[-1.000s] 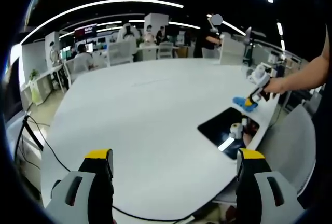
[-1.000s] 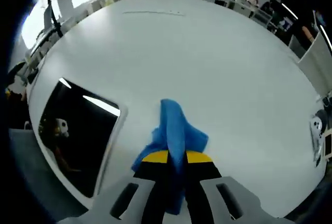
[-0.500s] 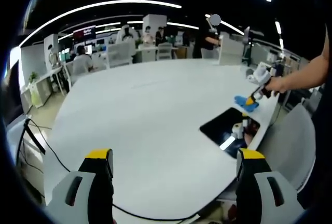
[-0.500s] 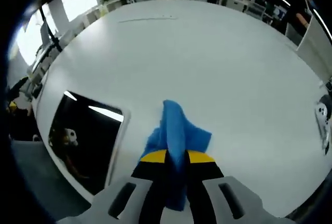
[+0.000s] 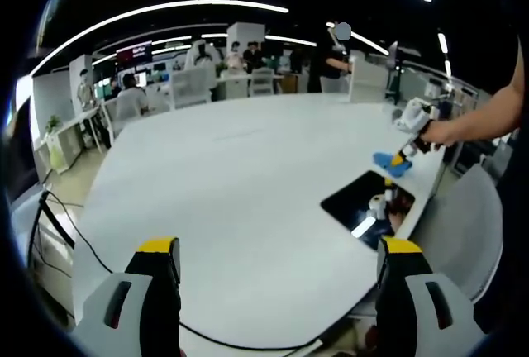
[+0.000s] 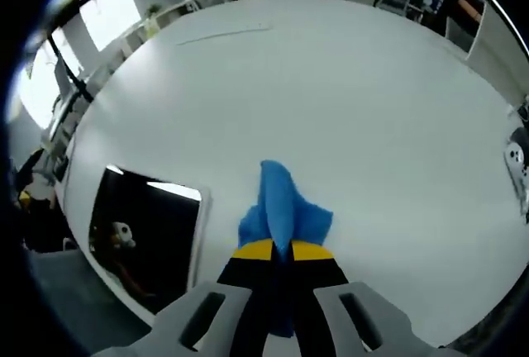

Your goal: Wipe the mirror surface with the cleaning cloth until all visible marks leave the cleaned area.

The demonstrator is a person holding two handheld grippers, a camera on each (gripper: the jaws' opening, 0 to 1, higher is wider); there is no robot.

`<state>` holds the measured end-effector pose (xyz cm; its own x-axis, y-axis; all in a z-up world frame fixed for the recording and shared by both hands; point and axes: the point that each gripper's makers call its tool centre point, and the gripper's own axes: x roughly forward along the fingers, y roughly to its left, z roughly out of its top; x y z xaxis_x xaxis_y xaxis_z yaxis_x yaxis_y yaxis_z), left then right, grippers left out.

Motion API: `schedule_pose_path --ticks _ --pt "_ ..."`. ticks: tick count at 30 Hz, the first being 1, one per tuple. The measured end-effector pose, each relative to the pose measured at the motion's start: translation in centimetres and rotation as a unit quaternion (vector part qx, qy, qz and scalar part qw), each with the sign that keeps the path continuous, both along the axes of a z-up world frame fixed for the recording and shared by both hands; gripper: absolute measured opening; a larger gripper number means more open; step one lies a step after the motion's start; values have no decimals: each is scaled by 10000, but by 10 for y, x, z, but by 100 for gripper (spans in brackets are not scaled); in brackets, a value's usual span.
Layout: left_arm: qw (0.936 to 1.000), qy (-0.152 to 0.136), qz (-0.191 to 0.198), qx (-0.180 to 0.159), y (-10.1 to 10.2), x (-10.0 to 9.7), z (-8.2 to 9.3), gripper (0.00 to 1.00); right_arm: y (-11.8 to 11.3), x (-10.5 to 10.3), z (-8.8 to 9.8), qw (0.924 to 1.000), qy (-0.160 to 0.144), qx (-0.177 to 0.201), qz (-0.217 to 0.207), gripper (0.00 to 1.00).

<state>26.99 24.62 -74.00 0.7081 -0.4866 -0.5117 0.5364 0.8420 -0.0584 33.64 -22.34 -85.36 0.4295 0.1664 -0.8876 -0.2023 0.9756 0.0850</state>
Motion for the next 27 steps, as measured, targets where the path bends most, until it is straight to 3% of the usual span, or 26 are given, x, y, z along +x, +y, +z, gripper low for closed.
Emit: schedule_pose_path --ticks 14,27 --pt "10000 -1 8 -20 4 1 -2 99 12 11 37 9989 -63 456 -132 0" --pt "10000 5 36 -23 8 0 -3 99 31 14 39 9973 41 713 -150 0"
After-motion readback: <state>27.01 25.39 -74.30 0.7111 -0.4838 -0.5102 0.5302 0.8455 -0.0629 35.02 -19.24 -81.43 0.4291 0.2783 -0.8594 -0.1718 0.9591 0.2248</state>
